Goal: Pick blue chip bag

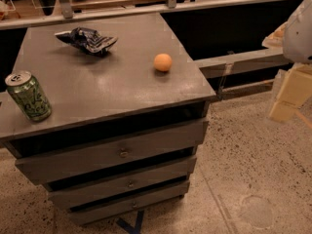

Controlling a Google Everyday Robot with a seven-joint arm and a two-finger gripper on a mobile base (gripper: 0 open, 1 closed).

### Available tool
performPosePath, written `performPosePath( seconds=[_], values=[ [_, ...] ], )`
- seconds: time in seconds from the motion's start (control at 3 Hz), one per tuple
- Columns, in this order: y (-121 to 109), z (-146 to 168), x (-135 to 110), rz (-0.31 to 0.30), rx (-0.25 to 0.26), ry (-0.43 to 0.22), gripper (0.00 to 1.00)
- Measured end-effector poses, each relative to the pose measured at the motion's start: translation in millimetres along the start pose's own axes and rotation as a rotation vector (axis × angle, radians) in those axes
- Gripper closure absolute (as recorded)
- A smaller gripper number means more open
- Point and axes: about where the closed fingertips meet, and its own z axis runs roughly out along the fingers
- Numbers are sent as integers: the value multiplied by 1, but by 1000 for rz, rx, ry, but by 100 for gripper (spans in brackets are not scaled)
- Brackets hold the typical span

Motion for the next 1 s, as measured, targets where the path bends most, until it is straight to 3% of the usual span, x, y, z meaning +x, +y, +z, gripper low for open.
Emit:
performPosePath(
  seconds=[0.33,0.67,1.0],
  values=[
    [0,0,0,0,0,0,0],
    [-27,-4,-16,3,37,-105,0],
    [-68,-7,-41,8,96,-267,0]
  ],
)
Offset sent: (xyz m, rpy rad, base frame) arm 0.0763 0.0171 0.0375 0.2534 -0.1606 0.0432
